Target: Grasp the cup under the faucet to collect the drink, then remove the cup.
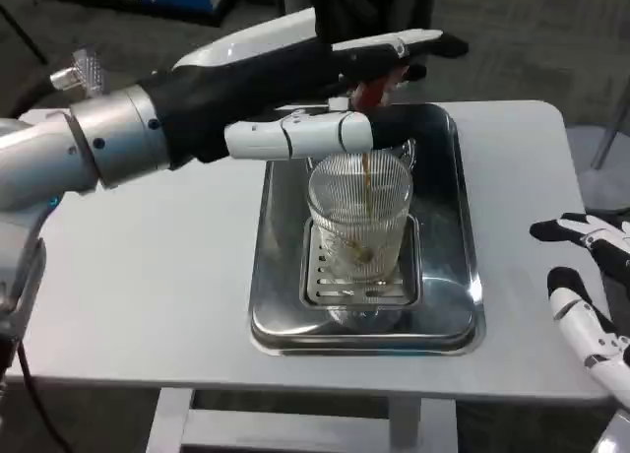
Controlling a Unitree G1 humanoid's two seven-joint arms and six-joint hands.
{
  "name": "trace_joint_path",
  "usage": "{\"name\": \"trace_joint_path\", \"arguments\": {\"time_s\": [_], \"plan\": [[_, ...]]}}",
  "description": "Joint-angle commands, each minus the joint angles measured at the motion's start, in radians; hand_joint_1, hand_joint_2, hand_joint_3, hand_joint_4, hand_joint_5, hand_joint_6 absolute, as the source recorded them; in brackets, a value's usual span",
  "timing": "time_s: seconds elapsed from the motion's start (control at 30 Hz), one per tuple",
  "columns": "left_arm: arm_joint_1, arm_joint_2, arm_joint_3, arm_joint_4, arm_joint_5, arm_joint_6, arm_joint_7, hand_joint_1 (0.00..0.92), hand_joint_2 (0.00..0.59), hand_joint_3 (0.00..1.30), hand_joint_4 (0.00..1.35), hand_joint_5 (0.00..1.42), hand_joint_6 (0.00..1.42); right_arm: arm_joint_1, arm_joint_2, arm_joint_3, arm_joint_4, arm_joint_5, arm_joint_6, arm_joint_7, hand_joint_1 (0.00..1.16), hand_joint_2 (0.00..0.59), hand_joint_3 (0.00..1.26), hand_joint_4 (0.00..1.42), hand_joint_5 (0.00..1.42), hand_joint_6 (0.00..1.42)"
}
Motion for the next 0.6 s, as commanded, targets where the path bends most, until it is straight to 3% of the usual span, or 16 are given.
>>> {"name": "trace_joint_path", "arguments": {"time_s": [0.03, 0.07, 0.13, 0.23, 0.37, 0.6], "plan": [[0.036, 0.019, -0.037, -0.002, 0.028, -0.018, -0.035, 0.0, 0.167, 0.08, 0.0, 0.07, 0.2, 0.007, -0.001, 0.005, -0.011, -0.001, 0.003, 0.002, 0.13, 0.515, 0.22, 0.11, 0.04, 0.23], [0.036, 0.021, -0.037, -0.001, 0.028, -0.019, -0.034, 0.0, 0.167, 0.08, 0.0, 0.07, 0.2, 0.007, -0.001, 0.005, -0.011, -0.001, 0.003, 0.002, 0.16, 0.487, 0.19, 0.1, 0.06, 0.24], [0.038, 0.023, -0.036, 0.0, 0.028, -0.022, -0.033, 0.0, 0.167, 0.08, 0.0, 0.07, 0.2, -0.043, 0.042, 0.003, 0.017, 0.098, 0.075, 0.021, 0.29, 0.399, 0.13, 0.09, 0.09, 0.31], [0.04, 0.03, -0.034, 0.0, 0.027, -0.026, -0.031, 0.0, 0.167, 0.08, 0.0, 0.07, 0.2, -0.065, 0.045, 0.003, 0.027, 0.148, 0.114, 0.02, 0.44, 0.323, 0.06, 0.07, 0.14, 0.36], [0.042, 0.035, -0.031, 0.0, 0.026, -0.028, -0.029, 0.0, 0.167, 0.08, 0.0, 0.07, 0.2, -0.1, 0.054, 0.004, 0.049, 0.201, 0.129, 0.002, 0.49, 0.293, 0.04, 0.13, 0.19, 0.39], [0.041, 0.038, -0.029, 0.0, 0.026, -0.033, -0.025, 0.0, 0.167, 0.08, 0.0, 0.06, 0.2, -0.133, 0.053, 0.021, 0.07, 0.231, 0.114, -0.027, 0.55, 0.275, 0.06, 0.14, 0.21, 0.4]]}}
